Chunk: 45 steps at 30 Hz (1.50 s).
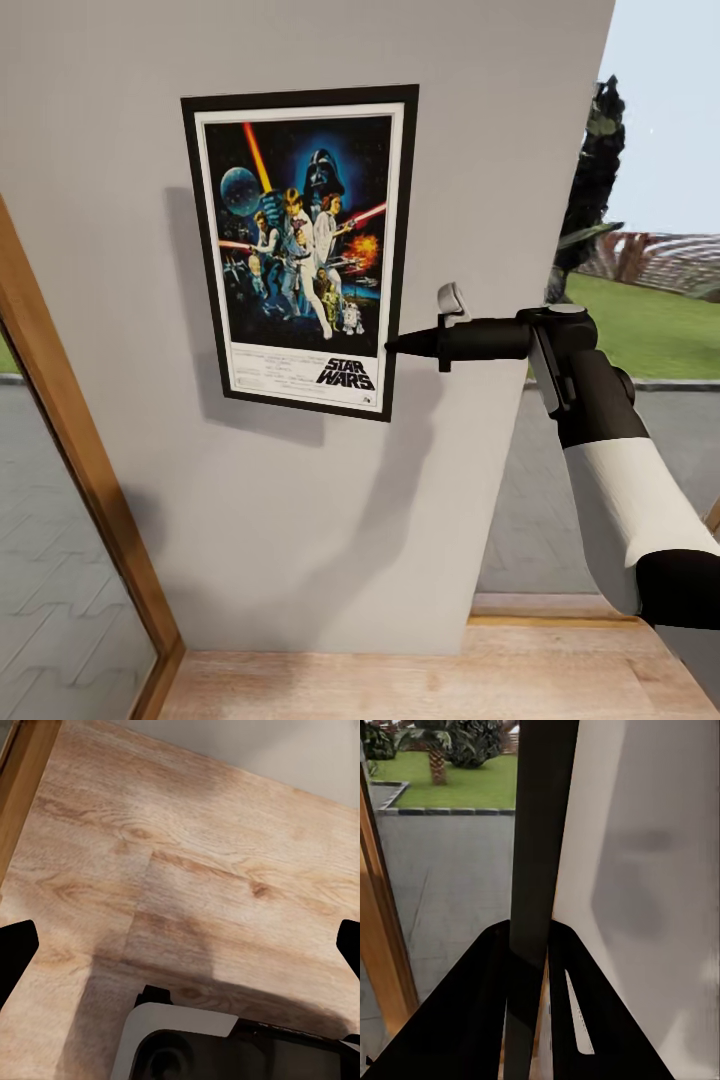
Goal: Pick up the poster from the kitchen countertop and hang it on one of the wall nails in the kitchen.
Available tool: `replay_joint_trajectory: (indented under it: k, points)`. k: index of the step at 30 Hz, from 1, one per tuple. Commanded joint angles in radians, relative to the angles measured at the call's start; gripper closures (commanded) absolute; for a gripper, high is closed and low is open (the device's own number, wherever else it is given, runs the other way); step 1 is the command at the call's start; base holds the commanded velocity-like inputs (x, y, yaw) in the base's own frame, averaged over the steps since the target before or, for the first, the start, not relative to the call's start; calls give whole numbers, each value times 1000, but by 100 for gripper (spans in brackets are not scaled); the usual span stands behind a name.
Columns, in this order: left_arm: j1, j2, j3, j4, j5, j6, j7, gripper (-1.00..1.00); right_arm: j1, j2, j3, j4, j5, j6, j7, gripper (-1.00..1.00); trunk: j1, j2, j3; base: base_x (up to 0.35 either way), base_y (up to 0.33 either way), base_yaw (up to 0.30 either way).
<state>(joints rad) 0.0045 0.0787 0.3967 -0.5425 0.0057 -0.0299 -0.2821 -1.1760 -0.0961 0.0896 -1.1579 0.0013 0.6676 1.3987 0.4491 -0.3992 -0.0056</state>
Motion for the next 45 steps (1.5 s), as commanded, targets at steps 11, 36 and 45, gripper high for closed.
replay_joint_trajectory:
  k: [11,36,45]
  points:
    - [0,0,4,-1,1,-1,-6,-100,-1,-1,2,0,-4,12,9,100,1,-1,-1,68,0,0]
    - [0,0,5,-1,1,-1,-6,-100,-1,-1,4,27,-6,12,16,100,1,-1,-1,0,0,0]
    - [0,0,5,-1,1,-1,-6,-100,-1,-1,1,27,-17,12,33,100,1,-1,-1,0,0,0]
